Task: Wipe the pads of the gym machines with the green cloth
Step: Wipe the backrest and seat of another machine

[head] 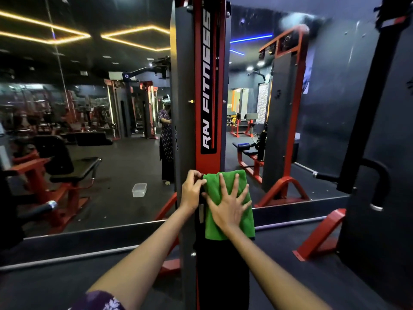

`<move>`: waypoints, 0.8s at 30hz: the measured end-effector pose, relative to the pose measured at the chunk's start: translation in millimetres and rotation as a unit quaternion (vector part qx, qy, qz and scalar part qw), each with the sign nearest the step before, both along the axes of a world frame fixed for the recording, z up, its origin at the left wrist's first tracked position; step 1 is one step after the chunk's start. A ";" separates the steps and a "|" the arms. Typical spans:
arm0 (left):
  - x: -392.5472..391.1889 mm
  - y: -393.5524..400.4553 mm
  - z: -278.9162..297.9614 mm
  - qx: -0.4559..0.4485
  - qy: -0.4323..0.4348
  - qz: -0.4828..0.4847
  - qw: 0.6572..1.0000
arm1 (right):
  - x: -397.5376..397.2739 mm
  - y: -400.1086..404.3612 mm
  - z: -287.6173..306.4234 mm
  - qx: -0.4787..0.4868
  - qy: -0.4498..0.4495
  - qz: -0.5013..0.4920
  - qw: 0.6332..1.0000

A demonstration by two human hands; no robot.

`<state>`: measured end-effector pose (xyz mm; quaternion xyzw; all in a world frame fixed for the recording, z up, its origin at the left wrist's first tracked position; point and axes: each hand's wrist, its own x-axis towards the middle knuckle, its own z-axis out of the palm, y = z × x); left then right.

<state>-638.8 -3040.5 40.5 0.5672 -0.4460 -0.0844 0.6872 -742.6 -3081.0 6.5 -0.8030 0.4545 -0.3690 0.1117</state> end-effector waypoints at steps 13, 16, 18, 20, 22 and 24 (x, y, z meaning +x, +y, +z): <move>19.3 -16.4 -19.6 -0.024 0.015 -0.026 0.999 | -21.0 -44.6 10.0 -0.099 0.039 0.048 0.993; 20.7 -20.0 -16.5 -0.018 0.019 -0.031 0.999 | -8.3 -42.0 21.6 0.010 -0.053 -0.008 0.999; 18.1 -17.1 -11.4 -0.019 0.024 -0.024 0.999 | 6.3 -23.3 11.1 -0.108 -0.007 -0.001 0.994; 17.2 -15.4 -10.2 -0.026 0.045 -0.035 0.998 | 7.2 -11.3 -20.3 -0.211 0.065 0.047 0.974; 17.5 -14.0 -12.1 -0.033 0.061 -0.058 0.996 | -8.9 -14.4 -57.5 -0.284 0.094 0.072 0.952; 17.8 -13.1 -13.3 -0.023 0.049 -0.067 0.996 | -25.8 -21.6 -80.0 -0.275 0.062 0.061 0.957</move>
